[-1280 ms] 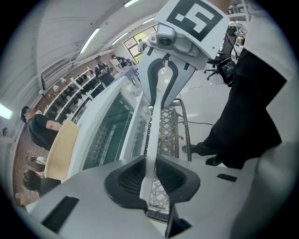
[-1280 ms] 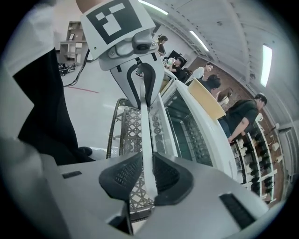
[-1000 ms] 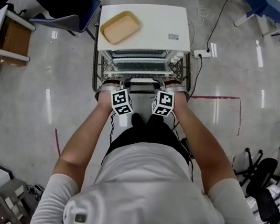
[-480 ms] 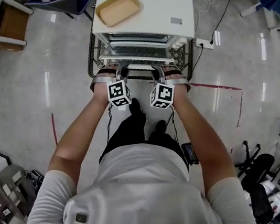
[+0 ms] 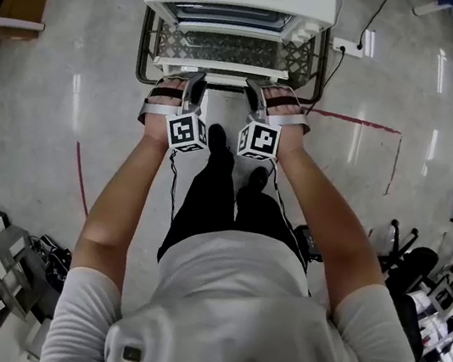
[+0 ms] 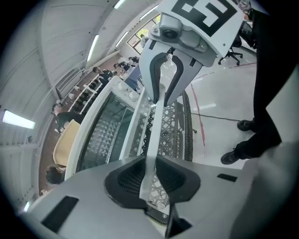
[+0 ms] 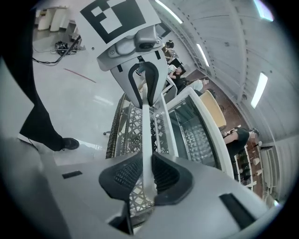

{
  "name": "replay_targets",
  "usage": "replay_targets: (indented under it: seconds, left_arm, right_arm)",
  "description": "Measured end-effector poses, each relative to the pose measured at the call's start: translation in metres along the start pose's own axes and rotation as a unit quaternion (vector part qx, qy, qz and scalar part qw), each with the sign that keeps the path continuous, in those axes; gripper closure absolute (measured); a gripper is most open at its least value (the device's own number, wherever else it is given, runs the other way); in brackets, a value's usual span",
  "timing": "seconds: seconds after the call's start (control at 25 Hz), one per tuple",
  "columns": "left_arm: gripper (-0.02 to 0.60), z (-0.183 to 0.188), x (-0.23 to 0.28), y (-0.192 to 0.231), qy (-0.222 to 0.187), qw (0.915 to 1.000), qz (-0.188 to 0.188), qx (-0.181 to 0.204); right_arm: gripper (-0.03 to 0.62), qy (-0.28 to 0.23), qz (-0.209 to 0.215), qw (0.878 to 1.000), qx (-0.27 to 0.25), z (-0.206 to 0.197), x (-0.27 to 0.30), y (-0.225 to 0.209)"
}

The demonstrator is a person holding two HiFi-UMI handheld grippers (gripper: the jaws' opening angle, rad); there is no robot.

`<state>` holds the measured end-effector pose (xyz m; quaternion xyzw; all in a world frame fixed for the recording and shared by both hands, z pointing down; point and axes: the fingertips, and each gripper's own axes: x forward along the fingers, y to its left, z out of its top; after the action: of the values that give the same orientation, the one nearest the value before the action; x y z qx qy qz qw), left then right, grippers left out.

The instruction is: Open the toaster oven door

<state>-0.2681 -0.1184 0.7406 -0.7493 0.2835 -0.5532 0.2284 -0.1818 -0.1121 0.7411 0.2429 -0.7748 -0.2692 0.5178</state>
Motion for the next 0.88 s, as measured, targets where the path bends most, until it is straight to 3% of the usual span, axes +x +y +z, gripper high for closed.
replay_targets:
  seconds: [0.56, 0.88]
  left_arm:
    - [0.491, -0.016, 0.016, -0.061, 0.005, 0.9989, 0.047, 0.004]
    - [0.488, -0.027, 0.031, -0.092, -0.015, 0.9954, 0.095, 0.006]
  right_arm:
    - [0.510, 0.000, -0.049, 0.999, -0.010, -0.012, 0.017, 0.062]
    - [0.508, -0.022, -0.088, 0.995, -0.031, -0.020, 0.032, 0.094]
